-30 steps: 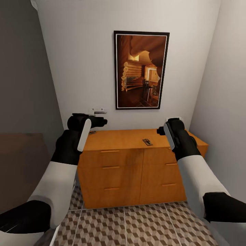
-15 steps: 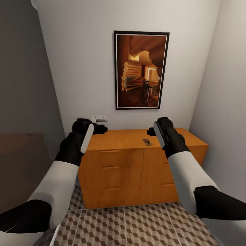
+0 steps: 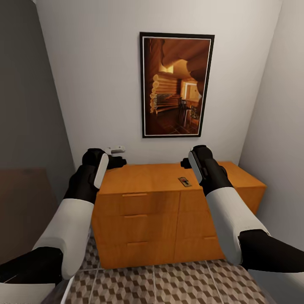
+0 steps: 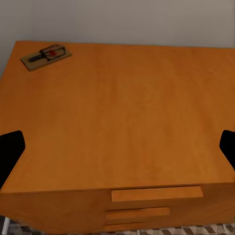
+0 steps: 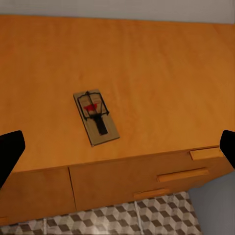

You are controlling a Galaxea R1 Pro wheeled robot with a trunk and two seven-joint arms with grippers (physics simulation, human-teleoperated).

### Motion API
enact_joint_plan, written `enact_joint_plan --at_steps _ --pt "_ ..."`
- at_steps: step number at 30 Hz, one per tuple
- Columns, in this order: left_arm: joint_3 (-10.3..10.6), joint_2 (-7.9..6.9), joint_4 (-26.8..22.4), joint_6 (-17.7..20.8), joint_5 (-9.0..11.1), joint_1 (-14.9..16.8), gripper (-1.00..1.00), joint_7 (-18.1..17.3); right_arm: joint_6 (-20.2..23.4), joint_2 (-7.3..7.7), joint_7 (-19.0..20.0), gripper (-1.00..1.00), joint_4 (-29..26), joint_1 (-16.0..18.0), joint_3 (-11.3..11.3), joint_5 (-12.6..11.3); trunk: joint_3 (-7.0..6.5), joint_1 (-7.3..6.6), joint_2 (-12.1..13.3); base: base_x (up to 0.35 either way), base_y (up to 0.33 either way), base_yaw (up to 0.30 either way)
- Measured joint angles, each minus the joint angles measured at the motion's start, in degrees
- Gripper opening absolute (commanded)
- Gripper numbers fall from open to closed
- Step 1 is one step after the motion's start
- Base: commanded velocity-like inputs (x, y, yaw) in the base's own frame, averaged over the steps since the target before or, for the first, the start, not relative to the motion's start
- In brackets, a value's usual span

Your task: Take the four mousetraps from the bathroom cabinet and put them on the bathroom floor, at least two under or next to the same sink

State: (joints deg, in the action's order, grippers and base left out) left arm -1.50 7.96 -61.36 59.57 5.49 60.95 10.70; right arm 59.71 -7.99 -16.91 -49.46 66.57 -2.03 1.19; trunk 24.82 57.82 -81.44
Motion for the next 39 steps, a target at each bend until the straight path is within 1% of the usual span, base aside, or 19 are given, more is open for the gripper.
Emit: enact_joint_plan --at_steps 8,22,28,39 --pt "-0.7 -0.01 0.0 0.1 -0.5 0.0 1.00 0.1 0.0 0.06 0.0 1.00 0.0 0.0 -0.1 0.1 0.00 0.00 0.0 0.303 0.000 0.000" --pt "-0.7 -0.01 0.1 0.2 -0.7 0.0 1.00 0.3 0.0 -0.01 0.6 1.00 0.1 0.0 0.0 -0.4 0.00 0.00 0.0 0.293 0.000 0.000" --pt "-0.7 -0.01 0.1 0.2 -0.7 0.0 1.00 0.4 0.0 0.15 1.1 1.00 0.1 0.0 -0.2 -0.5 0.00 0.02 0.0 0.114 0.000 0.000" --pt "-0.6 -0.01 0.2 0.2 -0.7 0.0 1.00 0.4 0.0 0.55 2.8 1.00 0.1 0.0 -0.2 -0.7 0.00 0.03 0.0 0.021 0.000 0.000"
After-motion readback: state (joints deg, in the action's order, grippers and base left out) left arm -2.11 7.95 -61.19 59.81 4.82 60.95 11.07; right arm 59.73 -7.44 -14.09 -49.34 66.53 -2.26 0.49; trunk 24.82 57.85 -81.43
